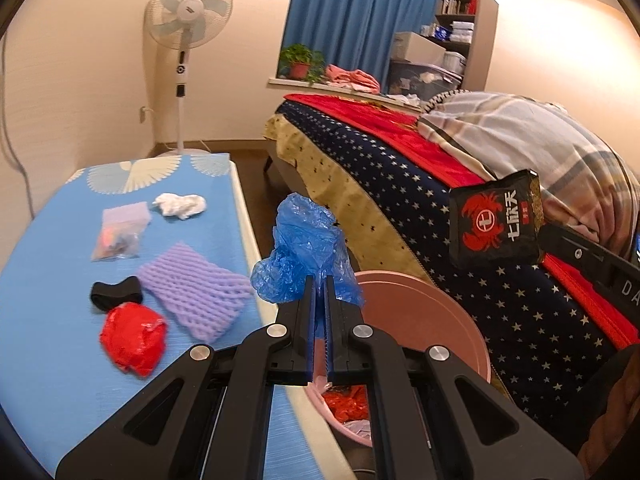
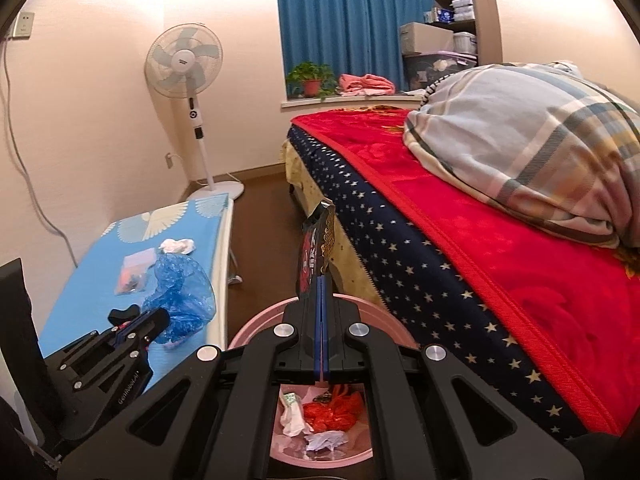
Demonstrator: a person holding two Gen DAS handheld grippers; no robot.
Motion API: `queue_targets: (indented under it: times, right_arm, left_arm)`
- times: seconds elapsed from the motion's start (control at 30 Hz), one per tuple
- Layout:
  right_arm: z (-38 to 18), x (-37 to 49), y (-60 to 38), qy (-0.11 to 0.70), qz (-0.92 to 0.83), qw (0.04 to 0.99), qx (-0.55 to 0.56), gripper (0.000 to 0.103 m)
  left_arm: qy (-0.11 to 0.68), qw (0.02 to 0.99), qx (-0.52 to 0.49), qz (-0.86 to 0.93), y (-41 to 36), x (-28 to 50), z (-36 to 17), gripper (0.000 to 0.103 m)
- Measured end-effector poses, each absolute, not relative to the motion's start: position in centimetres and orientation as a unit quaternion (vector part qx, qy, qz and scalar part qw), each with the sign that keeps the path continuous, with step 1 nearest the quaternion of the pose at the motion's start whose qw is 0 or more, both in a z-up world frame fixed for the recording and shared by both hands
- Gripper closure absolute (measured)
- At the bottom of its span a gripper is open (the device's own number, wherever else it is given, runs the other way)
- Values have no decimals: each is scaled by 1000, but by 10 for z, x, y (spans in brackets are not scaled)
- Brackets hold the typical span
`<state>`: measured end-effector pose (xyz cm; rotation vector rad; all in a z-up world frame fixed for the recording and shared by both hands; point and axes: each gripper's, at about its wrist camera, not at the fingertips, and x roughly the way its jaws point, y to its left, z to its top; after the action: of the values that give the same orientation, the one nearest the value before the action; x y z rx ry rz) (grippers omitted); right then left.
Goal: Collect trash
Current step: 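Open both tools over the pink bin, dropping the held items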
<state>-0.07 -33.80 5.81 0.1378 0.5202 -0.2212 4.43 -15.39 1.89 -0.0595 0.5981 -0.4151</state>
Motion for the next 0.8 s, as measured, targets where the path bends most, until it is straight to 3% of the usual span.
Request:
queue_targets:
  times: [0.57, 0.6, 0.67, 0.7, 0.8]
  right_arm:
    - [49, 3, -348, 269, -133, 951, 69, 101]
    - [48, 3, -348, 270, -136, 951, 70, 101]
    - [47, 5, -350, 274, -144, 948, 73, 100]
    - [46, 5, -351, 276, -144, 947, 76, 93]
    - [46, 4, -350, 271, -150, 948, 78, 76]
  left_arm:
    - [321, 911, -19, -257, -189, 53, -2, 99]
    - [324, 908, -19, -264, -191, 53, -3, 96]
    - [330, 904, -20, -269, -193, 54, -6, 76]
    - [330, 905, -22, -267, -192, 54, -7, 68]
    - [330, 907, -25, -260, -188, 55, -8, 68]
